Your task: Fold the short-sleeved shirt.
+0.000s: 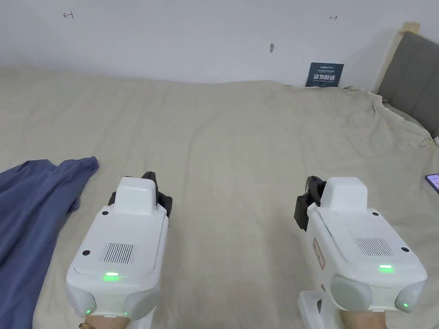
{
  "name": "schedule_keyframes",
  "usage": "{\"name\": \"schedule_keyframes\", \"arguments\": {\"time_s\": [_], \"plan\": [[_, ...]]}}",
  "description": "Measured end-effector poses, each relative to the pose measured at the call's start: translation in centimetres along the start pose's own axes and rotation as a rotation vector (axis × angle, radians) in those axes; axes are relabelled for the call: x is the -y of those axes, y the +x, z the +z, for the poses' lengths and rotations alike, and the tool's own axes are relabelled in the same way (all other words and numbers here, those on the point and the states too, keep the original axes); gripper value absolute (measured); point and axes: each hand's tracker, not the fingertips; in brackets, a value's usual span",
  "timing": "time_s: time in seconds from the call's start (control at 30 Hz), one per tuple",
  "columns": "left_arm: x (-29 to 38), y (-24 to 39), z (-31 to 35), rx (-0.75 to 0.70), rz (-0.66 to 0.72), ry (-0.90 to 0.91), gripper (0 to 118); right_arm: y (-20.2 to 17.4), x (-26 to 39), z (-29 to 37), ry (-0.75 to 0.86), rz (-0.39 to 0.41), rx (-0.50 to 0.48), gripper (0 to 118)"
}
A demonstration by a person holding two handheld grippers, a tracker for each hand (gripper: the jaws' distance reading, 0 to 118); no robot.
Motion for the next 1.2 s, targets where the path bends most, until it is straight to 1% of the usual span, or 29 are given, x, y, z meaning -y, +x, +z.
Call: {"name": "schedule_keyframes", "arguments": {"time_s": [0.1,0.13,0.17,0.2,0.27,0.3,0.33,0.37,0.4,0.43,0.47,0.5,0.53,0.57,0.6,0.63,0.7,0.73,0.77,0.8,0.83,0.9,0.93,0.97,1.0,1.03,1.07,1.17,1.2], "plan": [[0.0,0.1,-0.1,0.002,-0.021,-0.007,0,0.0,-0.1,-0.2,-0.006,0.016,0.002,0],[-0.1,0.4,-0.3,-0.013,-0.112,-0.014,0,-0.1,-0.4,-0.5,-0.01,0.088,0.005,0],[-0.2,1.1,-0.6,-0.03,-0.267,0.001,0,-0.4,-0.7,-0.8,-0.009,0.188,0.009,0],[0.0,2.1,-1.0,-0.044,-0.491,0.018,0,-1.1,-1.1,-1.3,0.014,0.407,0.031,0],[1.2,4.0,-1.3,-0.056,-1.026,0.13,0,-3.1,-0.5,-2.0,0.114,0.948,0.07,0],[2.2,4.4,-1.4,-0.034,-1.279,0.212,0,-3.6,0.3,-2.3,0.171,1.201,0.056,0],[3.3,4.6,-1.5,0.004,-1.507,0.288,0,-4.0,0.8,-2.4,0.221,1.422,0.018,0],[3.8,4.6,-1.4,0.052,-1.651,0.34,0,-4.1,1.2,-2.5,0.23,1.574,-0.022,0],[4.1,4.5,-1.3,0.117,-1.728,0.371,0,-4.1,1.5,-2.4,0.249,1.71,-0.071,0],[4.1,4.6,-1.1,0.179,-1.77,0.375,0,-4.1,1.9,-2.3,0.289,1.827,-0.117,0],[4.2,4.3,-1.1,0.208,-1.8,0.371,0,-4.1,2.5,-2.2,0.308,1.926,-0.128,0],[4.3,4.3,-1.0,0.217,-1.819,0.381,0,-4.0,2.8,-2.1,0.317,1.991,-0.15,0],[4.2,4.3,-1.1,0.203,-1.804,0.378,0,-3.9,2.9,-2.0,0.329,2.025,-0.173,0],[3.9,4.3,-1.2,0.199,-1.786,0.372,0,-4.0,2.8,-2.0,0.326,2.011,-0.187,0],[3.4,4.0,-1.3,0.202,-1.725,0.343,0,-4.5,2.3,-2.1,0.305,1.964,-0.17,0],[2.6,4.1,-1.5,0.186,-1.642,0.303,0,-4.8,1.6,-2.2,0.268,1.872,-0.151,0],[0.2,3.8,-2.2,0.169,-1.365,0.153,0,-5.0,-0.9,-2.7,0.141,1.552,-0.123,0],[-1.2,3.3,-2.8,0.127,-1.181,0.094,0,-4.9,-2.3,-3.1,0.076,1.365,-0.116,0],[-2.6,2.7,-3.5,0.065,-0.961,0.047,0,-4.3,-3.8,-3.5,0.007,1.1,-0.113,0],[-3.7,1.8,-4.0,0.028,-0.751,0.007,0,-3.5,-5.0,-3.7,-0.044,0.899,-0.104,0],[-4.8,0.8,-4.1,0.011,-0.548,-0.031,0,-2.5,-5.8,-4.0,-0.059,0.707,-0.083,0],[-5.4,-1.3,-3.9,-0.016,-0.207,-0.048,0,-0.3,-5.9,-4.0,-0.082,0.33,-0.057,0],[-5.0,-2.3,-3.5,-0.009,-0.066,-0.028,0,0.1,-5.7,-3.1,-0.09,0.191,-0.069,0],[-4.4,-2.7,-3.1,-0.017,0.009,-0.02,0,0.6,-5.0,-2.7,-0.076,0.11,-0.064,0],[-3.2,-2.6,-3.2,-0.039,0.022,-0.013,0,0.8,-4.2,-2.0,-0.051,0.073,-0.047,0],[-2.4,-2.4,-2.8,-0.078,0.007,0.001,0,0.8,-3.5,-1.4,-0.022,0.07,-0.018,0],[-1.8,-2.4,-2.4,-0.084,0.003,0.01,0,0.8,-2.8,-1.0,-0.01,0.059,0.02,0],[-0.1,-1.7,-1.3,-0.064,0.023,0.002,0,1.9,-1.3,-0.4,-0.038,-0.052,0.022,0],[0.2,-1.7,-1.1,-0.061,0.028,0.0,0,1.9,-0.8,-0.5,-0.042,-0.064,0.025,0]]}}
